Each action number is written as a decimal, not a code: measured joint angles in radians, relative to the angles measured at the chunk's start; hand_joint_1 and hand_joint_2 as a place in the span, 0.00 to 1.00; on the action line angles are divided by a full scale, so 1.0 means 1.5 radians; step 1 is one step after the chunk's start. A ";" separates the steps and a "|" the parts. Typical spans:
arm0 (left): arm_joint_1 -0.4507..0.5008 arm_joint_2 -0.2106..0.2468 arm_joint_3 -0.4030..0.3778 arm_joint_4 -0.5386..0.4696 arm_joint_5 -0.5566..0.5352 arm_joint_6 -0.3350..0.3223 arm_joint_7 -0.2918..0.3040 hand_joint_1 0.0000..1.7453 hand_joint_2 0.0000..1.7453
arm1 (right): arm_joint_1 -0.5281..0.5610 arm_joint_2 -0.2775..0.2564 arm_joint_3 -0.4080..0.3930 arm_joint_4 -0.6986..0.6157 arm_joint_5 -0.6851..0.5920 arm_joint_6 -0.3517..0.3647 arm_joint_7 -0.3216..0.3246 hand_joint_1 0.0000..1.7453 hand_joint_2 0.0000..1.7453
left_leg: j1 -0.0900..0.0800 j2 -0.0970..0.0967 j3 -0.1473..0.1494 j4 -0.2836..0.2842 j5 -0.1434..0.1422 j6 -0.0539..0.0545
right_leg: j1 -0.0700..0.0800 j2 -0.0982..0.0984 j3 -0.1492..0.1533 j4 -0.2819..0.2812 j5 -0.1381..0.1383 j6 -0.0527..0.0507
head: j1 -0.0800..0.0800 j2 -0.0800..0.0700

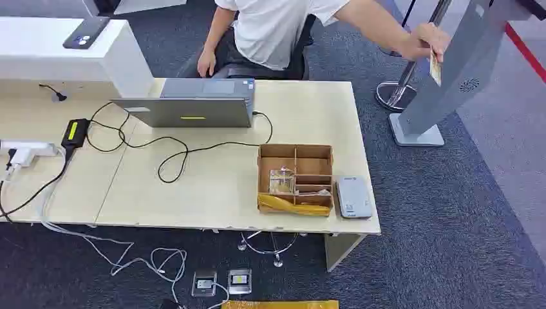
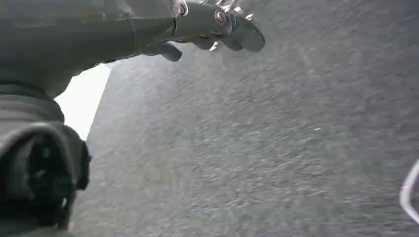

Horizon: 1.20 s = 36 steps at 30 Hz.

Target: Pass the card to the sensor for recognition and then transmit it.

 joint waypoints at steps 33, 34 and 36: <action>-0.006 -0.008 -0.051 0.000 0.007 0.000 -0.003 0.00 0.00 | -0.192 0.103 0.802 -0.191 -0.162 -0.176 -0.044 0.00 1.00 | 0.004 -0.018 -0.006 0.000 0.008 -0.001 | 0.004 -0.018 -0.001 0.000 0.001 -0.001 | 0.001 0.000; -0.005 -0.008 -0.051 0.000 0.009 0.000 -0.005 0.00 0.00 | -0.196 0.108 0.808 -0.191 -0.162 -0.179 -0.045 0.00 1.00 | 0.004 -0.018 -0.006 0.000 0.008 -0.001 | 0.004 -0.018 -0.001 0.000 0.001 -0.001 | 0.001 0.000; -0.003 -0.008 -0.051 0.000 0.012 0.000 -0.008 0.00 0.00 | -0.201 0.115 0.821 -0.189 -0.164 -0.182 -0.046 0.00 1.00 | 0.004 -0.018 -0.006 0.000 0.008 -0.001 | 0.004 -0.018 -0.001 0.000 0.001 -0.001 | 0.001 0.000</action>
